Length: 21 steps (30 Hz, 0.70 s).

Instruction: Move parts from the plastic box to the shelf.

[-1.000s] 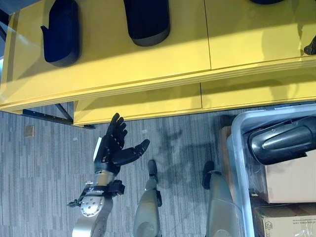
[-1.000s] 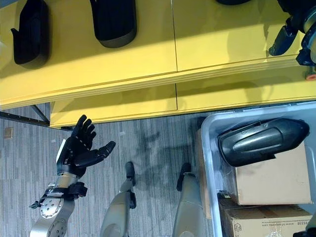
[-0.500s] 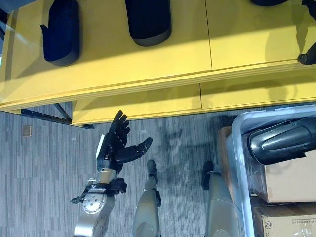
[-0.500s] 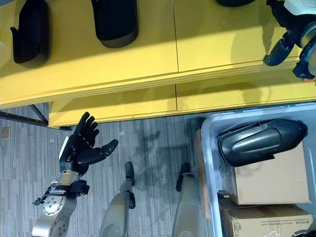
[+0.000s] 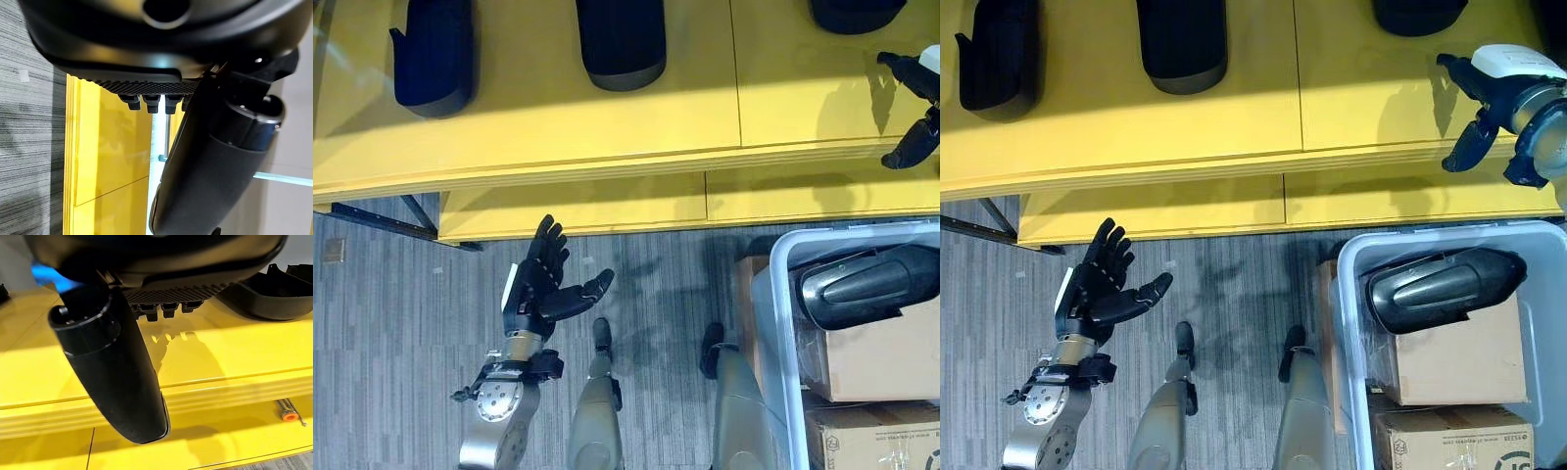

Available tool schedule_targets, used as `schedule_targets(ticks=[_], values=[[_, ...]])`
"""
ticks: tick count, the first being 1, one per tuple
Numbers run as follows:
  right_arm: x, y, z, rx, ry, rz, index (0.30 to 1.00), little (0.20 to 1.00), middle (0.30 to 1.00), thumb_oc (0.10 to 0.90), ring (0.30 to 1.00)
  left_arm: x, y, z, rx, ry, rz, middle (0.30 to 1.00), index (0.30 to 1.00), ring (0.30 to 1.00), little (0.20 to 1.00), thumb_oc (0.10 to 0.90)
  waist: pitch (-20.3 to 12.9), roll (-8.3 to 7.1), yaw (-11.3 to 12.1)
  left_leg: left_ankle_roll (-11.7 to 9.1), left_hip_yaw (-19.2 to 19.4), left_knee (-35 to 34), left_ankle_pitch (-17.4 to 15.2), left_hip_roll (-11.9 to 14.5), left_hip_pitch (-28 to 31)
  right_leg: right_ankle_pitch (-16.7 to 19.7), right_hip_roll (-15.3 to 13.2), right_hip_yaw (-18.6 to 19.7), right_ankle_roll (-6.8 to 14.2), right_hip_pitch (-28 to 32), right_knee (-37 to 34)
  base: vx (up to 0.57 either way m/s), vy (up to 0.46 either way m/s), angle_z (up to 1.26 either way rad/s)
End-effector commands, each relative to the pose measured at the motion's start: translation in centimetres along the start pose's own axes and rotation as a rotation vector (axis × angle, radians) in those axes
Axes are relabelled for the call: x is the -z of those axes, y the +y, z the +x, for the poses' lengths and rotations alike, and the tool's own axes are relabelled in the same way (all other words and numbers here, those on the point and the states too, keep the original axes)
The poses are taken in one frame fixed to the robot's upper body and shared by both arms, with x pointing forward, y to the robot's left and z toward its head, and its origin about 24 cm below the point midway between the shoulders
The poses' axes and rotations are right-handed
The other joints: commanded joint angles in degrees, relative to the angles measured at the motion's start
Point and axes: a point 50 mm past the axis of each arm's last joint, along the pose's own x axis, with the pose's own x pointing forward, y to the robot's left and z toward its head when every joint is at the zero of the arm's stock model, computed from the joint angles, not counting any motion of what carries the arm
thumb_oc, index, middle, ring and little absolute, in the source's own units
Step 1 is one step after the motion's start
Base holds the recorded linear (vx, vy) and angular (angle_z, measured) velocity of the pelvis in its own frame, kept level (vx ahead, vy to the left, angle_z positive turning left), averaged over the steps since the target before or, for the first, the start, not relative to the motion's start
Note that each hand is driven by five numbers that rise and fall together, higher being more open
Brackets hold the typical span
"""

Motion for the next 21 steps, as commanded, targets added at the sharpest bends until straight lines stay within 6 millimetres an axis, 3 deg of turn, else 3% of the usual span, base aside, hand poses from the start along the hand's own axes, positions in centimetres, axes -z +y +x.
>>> schedule_targets(ticks=[1,12,15,21], values=[[1.5,-3.7,-1.6,0.146,0.030,0.039,1.000,1.000,1.000,0.900,1.000,-4.1,0.6,0.7,0.007,-0.228,0.017,1.000,1.000,1.000,1.000,0.900,-1.39,-4.24,0.39,-4.85,-0.33,-0.26,-6.21,0.85,13.18,0.57,3.93,-3.24,1.89,5.69,-7.73,0.00,0.000,0.00],[1.4,-3.0,-1.8,0.136,0.006,0.066,1.000,1.000,1.000,0.900,1.000,-4.3,0.7,0.9,0.007,-0.234,0.028,1.000,1.000,1.000,1.000,0.900,-2.33,-4.83,-0.10,-4.78,-0.31,-0.91,-6.39,1.03,14.44,1.05,4.10,-3.39,1.97,6.67,-8.80,0.00,0.000,0.00],[0.2,-2.0,-2.3,0.104,-0.080,0.085,1.000,1.000,1.000,0.900,1.000,-4.3,0.9,1.1,0.009,-0.226,0.042,1.000,1.000,1.000,1.000,0.900,-2.89,-4.92,-0.89,-4.71,-0.27,-1.17,-6.54,1.09,15.22,1.34,4.09,-3.68,2.20,7.78,-9.74,0.00,0.012,0.00],[0.1,0.6,-4.2,0.057,-0.167,0.169,1.000,1.000,1.000,0.900,1.000,-4.0,0.9,1.4,0.020,-0.206,0.047,1.000,1.000,1.000,1.000,0.900,-4.88,-4.56,-2.81,-4.57,-0.26,-1.92,-6.78,1.31,16.44,3.13,4.22,-3.98,2.96,10.67,-13.41,0.01,0.043,0.03]])
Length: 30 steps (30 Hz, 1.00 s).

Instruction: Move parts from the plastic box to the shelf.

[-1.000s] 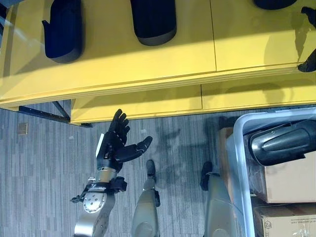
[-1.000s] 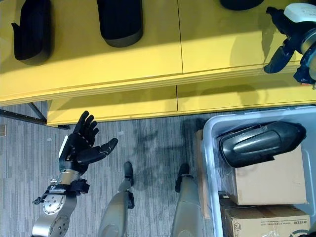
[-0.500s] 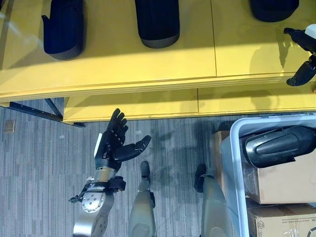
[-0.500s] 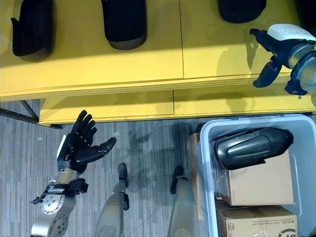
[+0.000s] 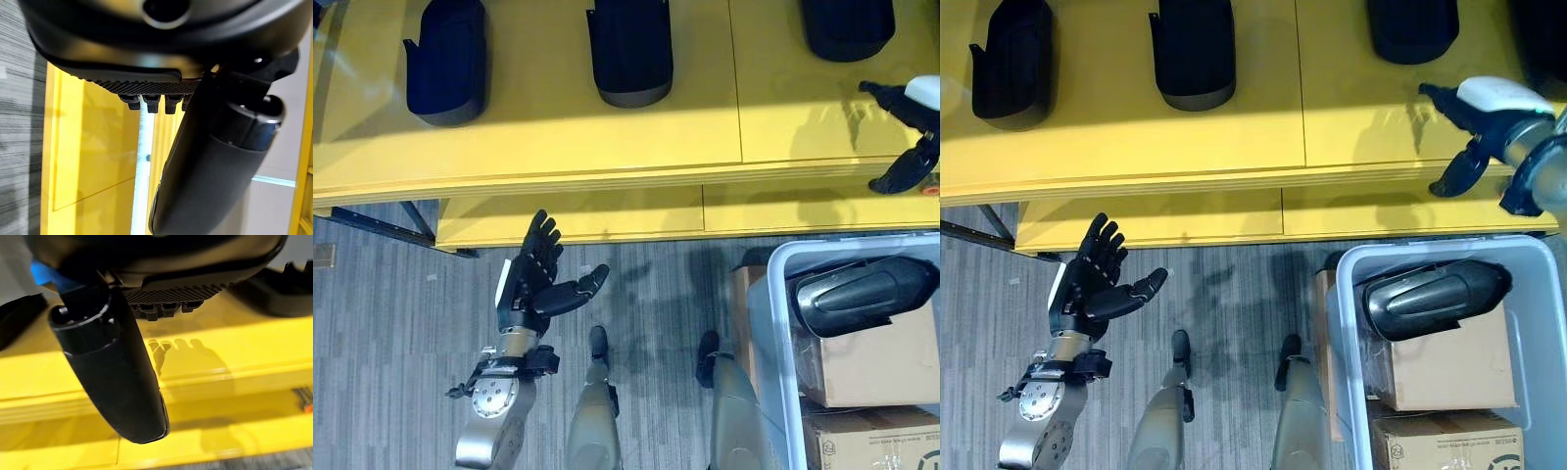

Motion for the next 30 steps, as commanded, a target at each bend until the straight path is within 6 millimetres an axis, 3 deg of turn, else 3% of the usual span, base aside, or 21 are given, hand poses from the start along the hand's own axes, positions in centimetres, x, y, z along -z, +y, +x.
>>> schedule_targets(ticks=[1,5,7,8,13,15,17,18,19,26,30], values=[[-0.2,-3.6,-1.6,0.156,-0.039,0.048,1.000,1.000,1.000,0.900,1.000,-3.3,0.5,0.8,0.028,-0.177,0.033,1.000,1.000,1.000,1.000,0.900,-4.54,-3.50,-0.92,-3.32,0.34,-1.78,-5.29,1.23,12.82,1.90,4.27,-2.71,1.46,4.03,-8.54,0.02,0.040,-0.01],[0.4,-0.8,-3.1,0.127,-0.077,0.153,1.000,1.000,1.000,0.900,1.000,-3.1,1.0,0.6,0.015,-0.158,0.044,1.000,1.000,1.000,1.000,0.900,-7.02,-2.69,-3.14,-3.00,0.68,-3.00,-5.87,1.14,14.61,3.62,3.73,-2.65,2.49,7.65,-12.65,0.04,0.085,0.00],[1.0,0.0,-4.0,0.132,-0.070,0.183,1.000,1.000,1.000,0.900,1.000,-3.0,0.8,0.7,0.029,-0.151,0.049,1.000,1.000,1.000,1.000,0.900,-7.39,-2.75,-2.84,-2.90,0.54,-3.21,-6.23,1.07,14.91,4.22,3.58,-2.94,2.74,8.76,-13.94,0.04,0.083,-0.01],[0.7,1.0,-4.7,0.150,-0.112,0.246,1.000,1.000,1.000,0.900,1.000,-2.8,1.2,0.6,0.002,-0.146,0.047,1.000,1.000,1.000,1.000,0.900,-8.59,-2.38,-4.28,-2.76,0.88,-3.53,-7.20,0.63,15.04,5.20,2.77,-3.02,3.35,10.18,-16.16,0.02,0.071,0.00],[2.0,3.6,-7.5,0.175,-0.090,0.368,1.000,1.000,1.000,0.900,1.000,-2.4,1.1,0.6,0.021,-0.127,0.053,1.000,1.000,1.000,1.000,0.900,-10.18,-1.71,-4.15,-2.58,0.49,-3.53,-8.29,-0.19,15.37,7.32,1.54,-3.58,4.39,13.54,-20.58,0.03,0.104,0.08],[2.4,5.9,-8.8,0.179,-0.072,0.448,1.000,1.000,1.000,0.900,1.000,-2.1,1.2,0.4,0.014,-0.117,0.053,1.000,1.000,1.000,1.000,0.900,-11.58,-1.28,-5.01,-2.24,0.26,-3.53,-9.01,-0.93,15.41,8.56,0.76,-3.60,5.04,15.35,-22.85,0.04,0.107,0.05],[2.7,6.9,-9.5,0.198,-0.058,0.500,1.000,1.000,1.000,0.900,1.000,-1.8,1.2,0.3,0.006,-0.107,0.049,1.000,1.000,1.000,1.000,0.900,-11.91,-1.17,-5.08,-2.11,0.28,-3.53,-9.35,-1.22,15.71,9.06,0.44,-3.64,5.37,16.26,-23.72,0.04,0.100,0.10],[2.9,8.4,-10.2,0.205,-0.040,0.563,1.000,1.000,1.000,0.900,1.000,-1.7,1.7,0.1,-0.016,-0.101,0.054,1.000,1.000,1.000,1.000,0.900,-13.05,-1.04,-5.51,-1.69,0.33,-3.53,-10.01,-1.63,16.05,9.67,-0.01,-3.60,5.83,17.27,-24.73,0.06,0.109,0.07],[2.9,8.5,-10.3,0.204,-0.038,0.563,1.000,1.000,1.000,0.900,1.000,-1.7,1.7,0.1,-0.015,-0.100,0.055,1.000,1.000,1.000,1.000,0.900,-13.05,-1.09,-5.44,-1.66,0.30,-3.53,-10.02,-1.66,16.10,9.74,-0.03,-3.64,5.87,17.41,-24.88,0.07,0.131,0.06],[2.5,13.8,-12.2,0.286,0.020,0.849,1.000,1.000,1.000,0.900,1.000,-0.8,2.7,-1.4,-0.084,-0.062,0.063,1.000,1.000,1.000,1.000,0.900,-15.60,-1.74,-6.97,1.20,1.74,-3.53,-13.61,-4.22,19.62,12.16,-1.90,-1.29,8.17,20.97,-28.01,0.06,0.141,-0.04],[2.1,15.3,-12.8,0.300,0.048,0.910,1.000,1.000,1.000,0.900,1.000,-0.6,3.1,-2.2,-0.102,-0.044,0.087,1.000,1.000,1.000,1.000,0.900,-15.86,-2.11,-7.87,2.89,2.82,-3.53,-15.24,-6.19,21.37,13.43,-3.22,0.69,9.39,21.63,-28.28,0.04,0.182,-0.26]])
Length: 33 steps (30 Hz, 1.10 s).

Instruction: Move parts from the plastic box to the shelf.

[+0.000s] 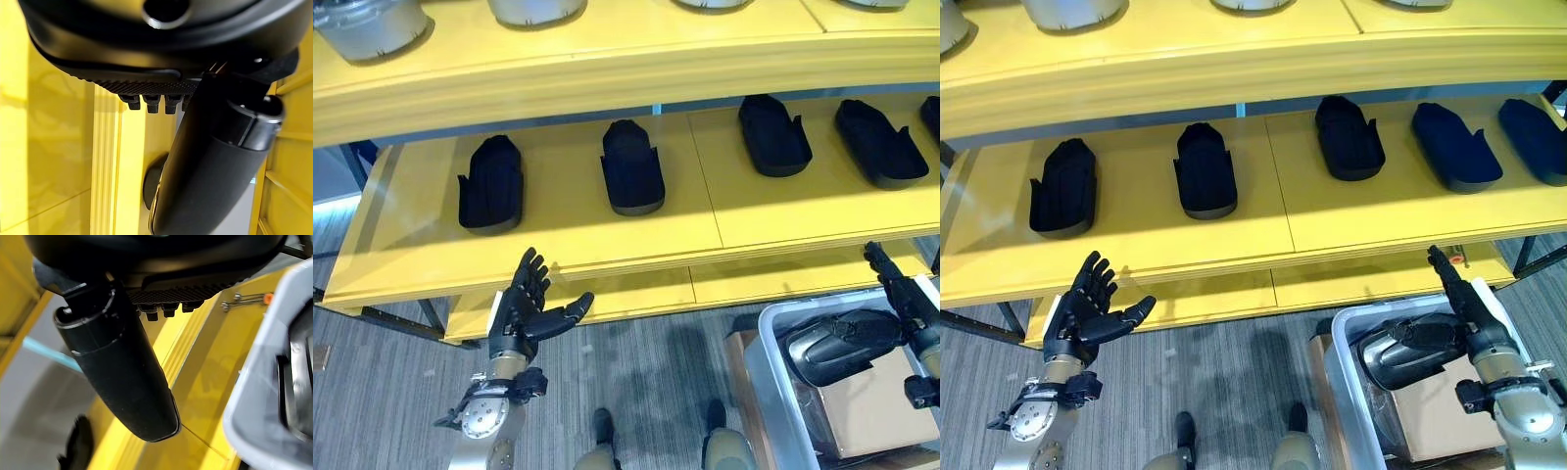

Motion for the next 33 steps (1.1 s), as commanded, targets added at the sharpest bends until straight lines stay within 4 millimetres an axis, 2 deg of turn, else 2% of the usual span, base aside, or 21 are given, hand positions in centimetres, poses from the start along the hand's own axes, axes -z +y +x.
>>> schedule_targets(ticks=[1,5,7,8,9,10,12,13,15,17,20,22,23,25,26,31,33], values=[[-3.9,-2.4,0.5,0.136,-0.213,0.016,1.000,1.000,1.000,0.900,1.000,-4.3,0.7,0.5,0.002,-0.229,0.063,1.000,1.000,1.000,1.000,0.900,-3.46,-2.95,-1.70,2.87,0.14,-0.52,-10.31,-3.19,7.73,4.98,-2.36,1.84,2.61,-2.39,-1.98,0.03,0.225,-0.18],[-2.7,-1.7,-0.3,0.141,-0.170,0.053,1.000,1.000,1.000,0.900,1.000,-4.5,0.9,0.4,0.005,-0.231,0.100,1.000,1.000,1.000,1.000,0.900,-2.98,-3.57,-2.86,4.44,1.06,-0.50,-11.26,-5.29,8.67,7.94,-3.90,4.62,3.55,-2.93,-2.24,0.00,0.196,-0.10],[-1.9,-1.2,-0.8,0.149,-0.147,0.100,1.000,1.000,1.000,0.900,1.000,-4.6,1.0,0.3,0.012,-0.234,0.117,1.000,1.000,1.000,1.000,0.900,-2.20,-3.81,-4.27,5.44,1.85,-0.52,-11.72,-6.86,8.51,11.75,-4.77,7.03,3.88,-4.34,-2.89,-0.01,0.204,-0.22],[-1.9,-1.2,-0.8,0.149,-0.148,0.101,1.000,1.000,1.000,0.900,1.000,-4.6,1.1,0.3,0.012,-0.235,0.118,1.000,1.000,1.000,1.000,0.900,-2.23,-3.87,-4.13,5.48,2.03,-0.52,-11.74,-6.91,8.49,11.88,-4.76,7.23,3.91,-4.45,-2.97,-0.03,0.166,-0.32],[-1.9,-0.7,-0.5,0.156,-0.155,0.139,1.000,1.000,1.000,0.900,1.000,-4.8,1.1,0.4,0.014,-0.241,0.128,1.000,1.000,1.000,1.000,0.900,-1.09,-3.98,-4.69,5.69,3.94,-0.52,-12.18,-7.04,8.58,15.01,-4.53,7.40,4.49,-6.24,-3.48,-0.03,0.103,-0.36],[-1.9,-0.7,-0.4,0.156,-0.156,0.140,1.000,1.000,1.000,0.900,1.000,-4.8,1.1,0.4,0.014,-0.243,0.129,1.000,1.000,1.000,1.000,0.900,-1.12,-4.15,-4.55,5.69,4.14,-0.52,-11.98,-7.17,8.41,15.33,-4.57,7.65,4.45,-6.47,-3.65,-0.07,0.203,-0.64],[-2.5,0.3,0.7,0.160,-0.200,0.209,1.000,1.000,1.000,0.900,1.000,-5.5,1.3,0.6,0.002,-0.274,0.132,1.000,1.000,1.000,1.000,0.900,0.87,-2.89,-2.62,5.96,8.27,-0.52,-11.68,-6.27,8.26,11.59,-4.81,-2.36,3.43,-7.87,-0.58,-0.10,0.193,-1.06],[-2.6,0.7,1.0,0.153,-0.211,0.237,1.000,1.000,1.000,0.900,1.000,-5.6,1.3,0.6,-0.001,-0.280,0.125,1.000,1.000,1.000,1.000,0.900,1.08,-2.59,-2.70,5.98,9.16,-0.50,-11.50,-6.03,8.14,9.70,-4.59,-3.73,2.70,-7.42,1.02,-0.07,0.142,-1.37],[-2.7,1.5,1.2,0.134,-0.216,0.264,1.000,1.000,1.000,0.900,1.000,-5.6,1.3,0.6,-0.012,-0.281,0.114,1.000,1.000,1.000,1.000,0.900,0.85,-2.07,-2.32,6.00,10.97,-0.46,-12.15,-5.17,8.50,5.61,-4.09,-4.58,2.55,-6.46,5.34,0.02,0.095,-1.08],[-2.8,1.9,1.4,0.122,-0.220,0.280,1.000,1.000,1.000,0.900,1.000,-5.6,1.4,0.4,-0.021,-0.278,0.115,1.000,1.000,1.000,1.000,0.900,0.69,-2.25,-1.53,5.93,12.99,-0.31,-12.33,-4.77,8.53,3.38,-3.90,-5.10,2.14,-5.19,7.23,0.00,0.009,-0.81],[-3.1,2.3,1.7,0.124,-0.237,0.307,1.000,1.000,1.000,0.900,1.000,-5.7,1.7,0.3,-0.037,-0.279,0.119,1.000,1.000,1.000,1.000,0.900,0.31,-2.71,-0.43,5.66,15.43,0.22,-12.41,-4.21,8.27,3.40,-4.36,-6.35,2.32,-3.76,7.28,-0.03,-0.100,-0.73],[-3.3,2.8,2.0,0.129,-0.246,0.340,1.000,1.000,1.000,0.900,1.000,-5.8,2.3,-0.1,-0.067,-0.281,0.134,1.000,1.000,1.000,1.000,0.900,-0.91,-4.29,1.20,5.06,18.32,1.37,-12.96,-3.69,8.28,6.59,-5.03,-9.55,3.57,0.06,1.70,0.04,-0.216,-0.77],[-3.3,2.9,2.0,0.129,-0.245,0.345,1.000,1.000,1.000,0.900,1.000,-5.8,2.4,-0.2,-0.075,-0.278,0.137,1.000,1.000,1.000,1.000,0.900,-1.40,-4.79,1.40,4.76,18.97,1.75,-12.99,-3.55,8.08,7.47,-5.17,-9.74,4.06,1.28,-0.54,0.03,-0.150,-0.83],[-3.3,2.9,1.9,0.128,-0.244,0.346,1.000,1.000,1.000,0.900,1.000,-5.8,2.4,-0.2,-0.075,-0.277,0.138,1.000,1.000,1.000,1.000,0.900,-1.38,-4.84,1.46,4.72,19.04,1.89,-13.04,-3.49,8.11,7.87,-5.02,-9.78,4.07,1.62,-1.17,0.04,-0.140,-0.73],[-2.6,2.9,1.4,0.133,-0.217,0.351,1.000,1.000,1.000,0.900,1.000,-5.3,2.7,-0.6,-0.096,-0.255,0.137,1.000,1.000,1.000,1.000,0.900,-2.63,-5.68,1.36,3.98,20.46,2.70,-12.74,-2.39,7.97,7.31,-3.25,-8.36,4.19,3.09,-4.96,0.07,-0.199,-0.33],[-1.8,2.2,0.3,0.158,-0.184,0.357,1.000,1.000,1.000,0.900,1.000,-4.7,2.6,-1.0,-0.082,-0.226,0.130,1.000,1.000,1.000,1.000,0.900,-3.69,-5.06,0.50,2.75,21.10,2.52,-11.74,-0.71,8.15,5.29,-1.32,-9.04,3.25,4.55,-7.90,0.05,-0.186,-0.28],[-1.4,2.1,-0.1,0.169,-0.170,0.349,1.000,1.000,1.000,0.900,1.000,-4.5,2.4,-1.0,-0.067,-0.217,0.126,1.000,1.000,1.000,1.000,0.900,-3.88,-4.27,-0.13,1.77,21.34,2.27,-10.61,0.51,8.22,3.50,-0.15,-9.26,2.36,5.20,-8.75,0.02,-0.163,-0.10]])
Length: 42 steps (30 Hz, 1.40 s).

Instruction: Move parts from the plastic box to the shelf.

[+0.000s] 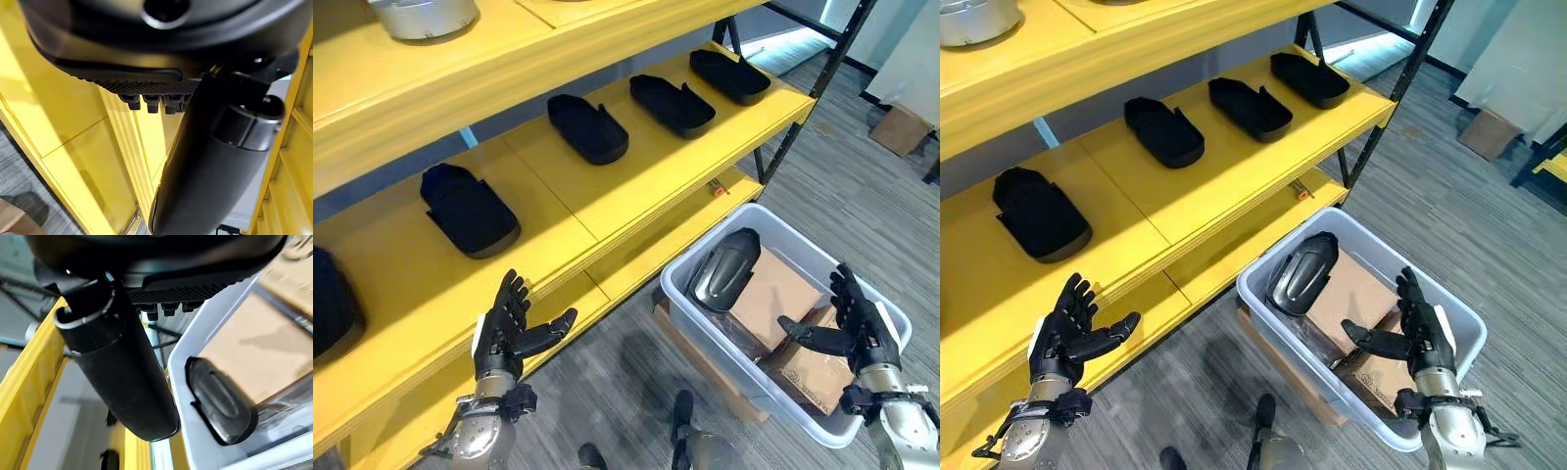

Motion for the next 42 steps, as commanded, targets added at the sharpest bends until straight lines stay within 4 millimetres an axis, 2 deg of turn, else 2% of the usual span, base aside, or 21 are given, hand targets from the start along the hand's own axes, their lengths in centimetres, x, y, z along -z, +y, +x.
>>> schedule_targets(ticks=[1,9,12,18,20,22,23,24,26,27,28,29,30,31,32,33,35,38,40,42], values=[[-3.7,-1.7,0.6,0.076,-0.215,0.006,1.000,1.000,1.000,0.900,1.000,-4.6,0.2,0.1,0.045,-0.243,0.056,1.000,1.000,1.000,1.000,0.900,-4.75,-0.69,-0.55,1.43,-5.00,2.25,-5.16,-0.20,-0.38,-6.72,-7.11,0.03,9.19,5.04,2.29,0.02,-0.174,-0.13],[-4.0,-1.2,0.7,0.067,-0.239,0.012,1.000,1.000,1.000,0.900,1.000,-4.4,-0.9,0.5,0.095,-0.242,0.037,1.000,1.000,1.000,1.000,0.900,-5.16,1.16,-1.90,-0.39,-4.31,2.46,-3.23,2.33,0.30,-9.35,-4.41,0.96,7.46,5.94,2.29,0.00,-0.122,-0.05],[-4.3,-1.1,0.8,0.074,-0.255,0.015,1.000,1.000,1.000,0.900,1.000,-4.8,-1.5,0.9,0.127,-0.258,0.043,1.000,1.000,1.000,1.000,0.900,-5.20,1.87,-2.63,-1.01,-5.02,2.68,-2.31,3.54,0.35,-10.59,-2.67,2.77,6.53,5.90,2.49,-0.02,-0.110,-0.05],[-3.9,-1.6,0.2,0.100,-0.252,0.016,1.000,1.000,1.000,0.900,1.000,-4.9,-2.2,1.4,0.150,-0.274,0.039,1.000,1.000,1.000,1.000,0.900,-4.87,2.80,-4.06,-2.93,-6.58,4.89,0.51,7.67,-0.76,-13.74,0.89,5.23,3.71,6.15,4.13,-0.02,-0.202,-0.08],[-4.0,-2.0,0.0,0.116,-0.259,0.006,1.000,1.000,1.000,0.900,1.000,-4.9,-2.4,1.7,0.152,-0.273,0.023,1.000,1.000,1.000,1.000,0.900,-3.97,3.04,-4.35,-4.23,-7.57,9.19,2.52,10.10,-2.99,-15.10,2.48,5.55,2.10,6.36,4.91,-0.03,-0.285,-0.01],[-4.1,-2.3,-0.2,0.132,-0.262,-0.006,1.000,1.000,1.000,0.900,1.000,-4.6,-2.5,1.5,0.150,-0.260,0.013,1.000,1.000,1.000,1.000,0.900,-2.65,2.97,-4.11,-5.71,-9.58,14.47,6.93,13.30,-4.40,-15.98,4.63,5.71,0.21,8.03,4.57,0.03,-0.376,-0.06],[-4.3,-2.4,-0.3,0.132,-0.271,-0.018,1.000,1.000,1.000,0.900,1.000,-4.4,-2.4,1.3,0.142,-0.249,0.016,1.000,1.000,1.000,1.000,0.900,-1.37,2.37,-3.27,-5.40,-13.22,18.98,10.27,14.42,-5.93,-16.19,5.95,7.03,-1.03,8.83,4.52,0.05,-0.339,-0.06],[-4.3,-2.4,-0.3,0.133,-0.271,-0.017,1.000,1.000,1.000,0.900,1.000,-4.4,-2.4,1.3,0.143,-0.249,0.017,1.000,1.000,1.000,1.000,0.900,-1.31,2.41,-3.30,-5.52,-13.45,19.32,10.24,14.59,-6.14,-16.20,6.07,6.96,-1.13,8.87,4.50,0.01,-0.267,-0.15],[-4.6,-2.4,-0.3,0.136,-0.282,-0.030,1.000,1.000,1.000,0.900,1.000,-4.4,-2.4,1.2,0.141,-0.249,0.022,1.000,1.000,1.000,1.000,0.900,-0.55,1.65,-2.58,-4.07,-18.16,23.43,10.73,13.84,-9.20,-16.45,6.09,7.81,-1.69,8.95,4.52,-0.07,-0.132,-0.63],[-4.9,-2.3,-0.1,0.126,-0.292,-0.034,1.000,1.000,1.000,0.900,1.000,-4.6,-2.3,1.1,0.134,-0.257,0.027,1.000,1.000,1.000,1.000,0.900,-0.19,1.13,-1.72,-1.34,-22.01,24.07,10.41,11.64,-11.07,-15.50,5.71,8.82,-2.01,7.75,4.90,-0.09,-0.080,-0.66],[-5.0,-2.1,0.3,0.112,-0.291,-0.045,1.000,1.000,1.000,0.900,1.000,-4.5,-2.2,0.9,0.121,-0.256,0.015,1.000,1.000,1.000,1.000,0.900,0.46,0.76,0.15,0.76,-29.62,23.63,5.38,3.58,-14.40,-15.13,5.24,11.79,-1.60,7.55,4.86,-0.08,-0.019,-0.40],[-5.0,-2.1,0.3,0.112,-0.292,-0.044,1.000,1.000,1.000,0.900,1.000,-4.5,-2.2,0.9,0.121,-0.257,0.015,1.000,1.000,1.000,1.000,0.900,0.34,0.70,0.04,0.89,-29.65,23.66,5.51,3.44,-14.68,-15.02,5.11,11.73,-1.54,7.34,4.83,0.11,-0.015,-0.77],[-4.9,-1.6,1.0,0.089,-0.287,-0.053,1.000,1.000,1.000,0.900,1.000,-4.3,-1.7,0.6,0.087,-0.256,0.003,1.000,1.000,1.000,1.000,0.900,0.98,0.44,2.22,1.72,-35.68,20.86,0.44,-3.36,-16.81,-14.62,5.54,15.54,-1.06,8.19,4.04,0.09,-0.013,-1.02],[-5.0,-1.6,1.0,0.089,-0.288,-0.053,1.000,1.000,1.000,0.900,1.000,-4.4,-1.7,0.6,0.087,-0.256,0.003,1.000,1.000,1.000,1.000,0.900,0.95,0.38,2.22,1.75,-35.63,20.67,0.72,-3.42,-16.87,-14.45,5.47,15.57,-1.04,8.08,3.96,0.18,0.007,-1.43],[-4.7,-1.3,1.1,0.084,-0.279,-0.045,1.000,1.000,1.000,0.900,1.000,-4.0,-1.6,0.3,0.074,-0.244,-0.002,1.000,1.000,1.000,1.000,0.900,0.94,0.78,2.18,1.41,-36.82,15.03,2.22,-3.15,-16.93,-13.96,6.29,17.45,-1.11,7.87,4.01,0.08,0.024,-1.10],[-4.7,-1.3,1.1,0.084,-0.278,-0.045,1.000,1.000,1.000,0.900,1.000,-4.0,-1.6,0.3,0.074,-0.244,-0.002,1.000,1.000,1.000,1.000,0.900,0.88,0.70,2.29,1.40,-36.66,14.43,2.55,-3.17,-16.64,-13.94,6.23,17.59,-1.12,7.82,4.02,0.11,0.055,-1.05],[-5.0,-1.2,1.5,0.071,-0.290,-0.062,1.000,1.000,1.000,0.900,1.000,-4.2,-1.6,0.7,0.068,-0.261,0.002,1.000,1.000,1.000,1.000,0.900,2.07,1.41,3.00,0.84,-38.97,11.12,6.09,-5.72,-20.86,-13.84,7.03,20.02,-1.11,7.23,4.59,0.10,0.076,-0.96],[-4.9,-0.8,1.5,0.063,-0.290,-0.043,1.000,1.000,1.000,0.900,1.000,-4.3,-1.9,0.8,0.077,-0.267,-0.007,1.000,1.000,1.000,1.000,0.900,2.51,1.22,2.74,1.10,-36.49,12.13,4.15,-5.43,-18.86,-14.15,7.02,22.14,-0.90,7.49,4.75,0.08,0.078,-0.54],[-4.8,-0.6,1.5,0.066,-0.287,-0.035,1.000,1.000,1.000,0.900,1.000,-4.3,-2.1,1.0,0.079,-0.270,-0.020,1.000,1.000,1.000,1.000,0.900,2.27,1.73,2.34,1.52,-34.72,9.41,3.87,-5.08,-16.70,-14.31,6.91,22.88,-0.64,7.08,4.85,0.10,0.177,-0.87],[-4.4,-0.3,1.5,0.073,-0.272,-0.013,1.000,1.000,1.000,0.900,1.000,-4.5,-2.5,1.3,0.086,-0.279,-0.038,1.000,1.000,1.000,1.000,0.900,1.99,2.13,1.30,1.98,-31.53,5.71,3.74,-5.18,-14.49,-14.43,6.05,23.79,0.56,6.17,4.87,0.16,0.280,-0.44]])
